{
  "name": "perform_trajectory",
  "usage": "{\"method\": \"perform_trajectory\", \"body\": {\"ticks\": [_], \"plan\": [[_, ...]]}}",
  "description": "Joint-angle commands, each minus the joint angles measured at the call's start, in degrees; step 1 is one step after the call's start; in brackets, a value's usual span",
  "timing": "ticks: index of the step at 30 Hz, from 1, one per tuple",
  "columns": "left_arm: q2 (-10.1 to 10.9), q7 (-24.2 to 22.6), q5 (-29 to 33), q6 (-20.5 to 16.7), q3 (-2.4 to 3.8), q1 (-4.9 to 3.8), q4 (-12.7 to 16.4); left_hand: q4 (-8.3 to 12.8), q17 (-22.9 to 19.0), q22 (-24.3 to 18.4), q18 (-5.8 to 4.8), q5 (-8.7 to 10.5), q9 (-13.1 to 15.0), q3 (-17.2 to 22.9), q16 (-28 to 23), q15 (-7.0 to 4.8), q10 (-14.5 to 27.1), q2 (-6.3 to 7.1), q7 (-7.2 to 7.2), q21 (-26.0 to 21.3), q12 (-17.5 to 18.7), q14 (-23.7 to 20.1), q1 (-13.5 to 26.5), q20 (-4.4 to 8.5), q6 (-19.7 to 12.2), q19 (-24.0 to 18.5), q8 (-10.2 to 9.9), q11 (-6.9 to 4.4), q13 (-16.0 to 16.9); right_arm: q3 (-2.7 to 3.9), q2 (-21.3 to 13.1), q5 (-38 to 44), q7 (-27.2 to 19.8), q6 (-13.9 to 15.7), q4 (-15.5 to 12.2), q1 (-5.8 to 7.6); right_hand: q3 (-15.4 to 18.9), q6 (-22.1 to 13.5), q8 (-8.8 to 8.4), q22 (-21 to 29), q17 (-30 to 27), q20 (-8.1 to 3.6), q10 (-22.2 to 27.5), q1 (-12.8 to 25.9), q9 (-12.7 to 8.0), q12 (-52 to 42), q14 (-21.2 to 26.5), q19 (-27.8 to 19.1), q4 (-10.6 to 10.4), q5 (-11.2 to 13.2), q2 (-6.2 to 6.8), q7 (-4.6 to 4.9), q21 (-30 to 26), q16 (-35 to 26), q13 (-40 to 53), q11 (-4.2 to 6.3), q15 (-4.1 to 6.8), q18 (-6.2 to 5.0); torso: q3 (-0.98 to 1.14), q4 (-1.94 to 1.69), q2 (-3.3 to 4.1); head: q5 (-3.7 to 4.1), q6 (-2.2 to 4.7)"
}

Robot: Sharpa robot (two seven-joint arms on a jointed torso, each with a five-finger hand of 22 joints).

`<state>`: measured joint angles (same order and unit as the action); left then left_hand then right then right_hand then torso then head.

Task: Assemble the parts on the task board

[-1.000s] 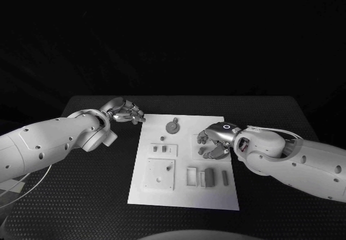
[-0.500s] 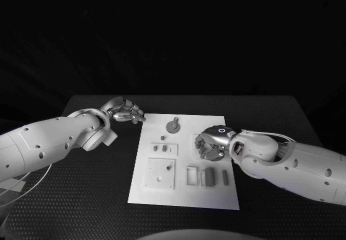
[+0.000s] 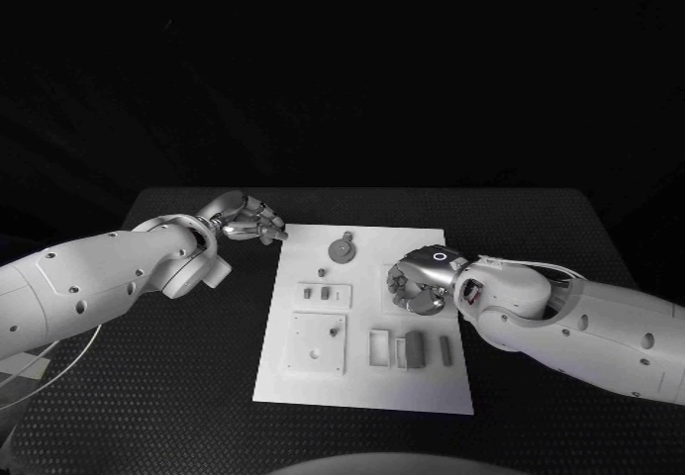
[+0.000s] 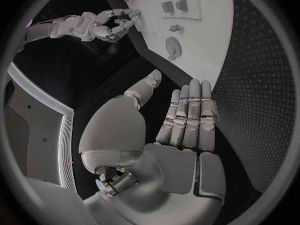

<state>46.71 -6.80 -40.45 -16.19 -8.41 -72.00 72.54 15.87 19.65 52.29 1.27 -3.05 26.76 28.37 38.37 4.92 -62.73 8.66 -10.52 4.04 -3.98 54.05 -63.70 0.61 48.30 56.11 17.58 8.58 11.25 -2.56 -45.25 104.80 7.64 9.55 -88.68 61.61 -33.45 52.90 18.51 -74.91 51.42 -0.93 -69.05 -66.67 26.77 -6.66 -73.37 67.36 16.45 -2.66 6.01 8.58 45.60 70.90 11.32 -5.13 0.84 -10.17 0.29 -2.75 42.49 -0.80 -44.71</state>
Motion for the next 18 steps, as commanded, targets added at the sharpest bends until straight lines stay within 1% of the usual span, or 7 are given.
{"method": "perform_trajectory", "body": {"ticks": [1, 6, 10, 13, 17, 18], "plan": [[0.0, -0.5, -0.1, 0.0, 0.03, -0.05, 0.1, -0.1, 0.1, -0.1, 0.57, 0.19, -0.1, -0.2, -0.4, 0.08, 0.2, 0.20, -0.12, -0.1, 0.0, 0.2, -0.1, 0.00, -0.2, 0.1, 0.2, 0.34, -0.1, -0.03, 0.1, 1.9, 0.1, 0.6, 0.2, -0.03, 0.1, 0.4, 0.20, -1.0, -0.1, -0.26, -0.3, -0.5, -0.1, -0.2, -0.1, 0.0, 0.3, -0.3, -0.17, -0.03, 0.4, 0.2, 0.1, -0.01, 0.42, -4.83, 0.02, 0.01, 0.02, -0.02, 0.01], [0.0, -0.5, -0.1, 0.1, 0.03, -0.05, 0.1, -0.2, 0.1, -0.1, 0.56, 0.19, -0.1, -0.2, -0.4, 0.08, 0.2, 0.20, -0.12, -0.1, 0.0, 0.2, -0.1, 0.00, -0.2, 0.1, 0.2, 0.34, -0.1, -0.03, 0.2, 2.2, 0.1, 0.6, 0.3, -0.03, 0.1, 0.6, 0.23, -1.0, -0.1, -0.26, -0.5, -0.8, -0.1, -0.2, -0.2, -0.1, 0.3, -0.3, -0.28, -0.08, 0.4, 0.1, 0.1, 0.04, 0.47, -4.83, 0.01, -0.01, 0.02, 0.01, -0.02], [0.0, -0.5, -0.1, 0.1, 0.03, -0.05, 0.1, -0.2, 0.2, -0.1, 0.56, 0.19, -0.1, -0.2, -0.4, 0.08, 0.2, 0.20, -0.12, -0.1, 0.0, 0.2, -0.1, 0.00, -0.2, 0.1, 0.2, 0.34, -0.1, -0.03, 0.2, 2.2, 0.1, 0.6, 0.1, -0.03, 0.2, 1.1, 0.44, -1.0, -0.1, -0.23, -1.1, -0.9, 0.0, -0.3, -0.2, 0.0, 0.2, -0.3, -0.68, -0.26, 0.4, 0.1, 0.3, 0.22, 0.63, -4.83, 0.04, 0.02, 0.02, 0.04, -0.06], [-0.1, -0.5, -0.1, 0.1, 0.04, -0.05, 0.1, -0.2, 0.2, -0.1, 0.56, 0.19, -0.1, -0.2, -0.5, 0.08, 0.2, 0.19, -0.12, -0.1, 0.0, 0.3, -0.1, 0.00, -0.2, 0.1, 0.2, 0.34, -0.1, -0.04, 0.3, 2.7, 0.1, 0.9, 0.1, -0.04, 0.3, 2.0, 0.80, -1.0, 0.0, -0.25, -2.0, -1.2, 0.1, -0.6, -0.3, 0.1, 0.3, -0.3, -1.52, -0.61, 0.5, 0.2, 0.6, 0.55, 0.98, -4.83, 0.01, 0.01, 0.01, 0.05, -0.09], [0.0, -0.5, -0.1, 0.1, 0.04, -0.05, 0.1, -0.2, 0.2, -0.1, 0.56, 0.19, -0.1, -0.2, -0.5, 0.07, 0.2, 0.18, -0.12, 0.0, 0.0, 0.3, -0.1, 0.00, -0.2, 0.1, 0.2, 0.34, -0.1, -0.04, 0.2, 3.6, 0.4, 1.0, 0.1, -0.05, 0.1, 3.8, 1.61, -1.1, 0.1, -0.38, -3.8, -1.9, 0.6, -1.2, -0.4, 0.2, 0.3, -0.3, -2.98, -1.33, 0.7, 0.3, 1.2, 1.38, 1.77, -4.83, 0.01, -0.01, 0.01, 0.07, -0.14], [0.0, -0.5, -0.1, 0.1, 0.04, -0.05, 0.1, -0.2, 0.2, -0.1, 0.56, 0.19, -0.1, -0.2, -0.5, 0.07, 0.2, 0.17, -0.12, 0.0, 0.0, 0.3, -0.1, 0.00, -0.2, 0.1, 0.2, 0.34, -0.1, -0.04, 0.2, 3.7, 0.4, 1.0, 0.1, -0.06, -0.2, 3.9, 1.67, -1.1, 0.1, -0.40, -4.0, -2.2, 0.6, -1.2, -0.4, 0.1, 0.3, -0.4, -2.99, -1.39, 0.7, 0.3, 1.2, 1.45, 1.89, -4.83, 0.01, -0.01, 0.01, 0.07, -0.14]]}}
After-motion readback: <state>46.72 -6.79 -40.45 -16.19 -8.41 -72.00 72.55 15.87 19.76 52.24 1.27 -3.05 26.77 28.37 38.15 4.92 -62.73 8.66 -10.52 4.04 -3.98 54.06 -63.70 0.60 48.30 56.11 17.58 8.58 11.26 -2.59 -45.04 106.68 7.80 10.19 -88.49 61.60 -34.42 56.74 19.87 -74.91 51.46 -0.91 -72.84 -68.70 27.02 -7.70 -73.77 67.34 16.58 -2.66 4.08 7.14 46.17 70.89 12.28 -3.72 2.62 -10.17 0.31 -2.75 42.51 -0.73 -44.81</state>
